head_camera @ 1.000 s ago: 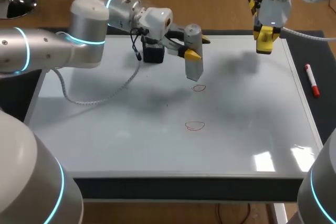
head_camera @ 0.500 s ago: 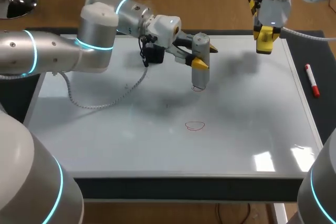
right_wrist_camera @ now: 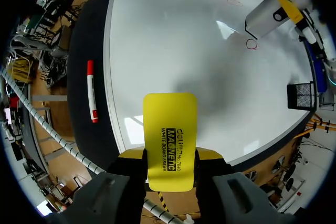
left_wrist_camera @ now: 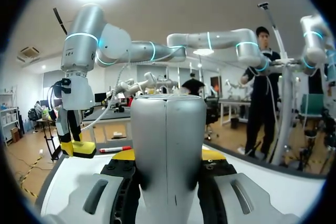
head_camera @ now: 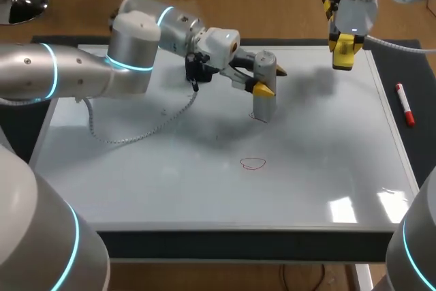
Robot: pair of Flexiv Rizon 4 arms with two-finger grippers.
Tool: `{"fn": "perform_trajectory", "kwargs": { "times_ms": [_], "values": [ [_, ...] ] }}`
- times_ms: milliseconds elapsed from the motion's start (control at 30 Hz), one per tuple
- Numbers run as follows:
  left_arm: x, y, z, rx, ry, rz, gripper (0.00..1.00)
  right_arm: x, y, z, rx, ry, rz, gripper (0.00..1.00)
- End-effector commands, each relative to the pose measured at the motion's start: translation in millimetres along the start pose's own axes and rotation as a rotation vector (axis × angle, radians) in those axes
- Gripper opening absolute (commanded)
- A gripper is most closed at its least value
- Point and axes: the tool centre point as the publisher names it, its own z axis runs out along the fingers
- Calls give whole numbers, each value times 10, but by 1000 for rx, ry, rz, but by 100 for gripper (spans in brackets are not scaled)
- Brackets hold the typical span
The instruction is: Pick up the inspection probe, press it on each red-marked spot on the whiteboard one by one, put down the probe, pick up the eraser, and wipe off all the red marks.
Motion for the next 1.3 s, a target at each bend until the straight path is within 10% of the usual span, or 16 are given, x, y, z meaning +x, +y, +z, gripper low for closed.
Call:
{"fn": "perform_trajectory", "kwargs": {
  "times_ms": [33,1300],
  "values": [
    [-71,77,-20,16,14,0,0,5,-9,-12,-1,3,-2,0],
    [-254,266,-126,-20,6,-6,0,5,-9,-12,-1,3,-2,0]
  ]
}}
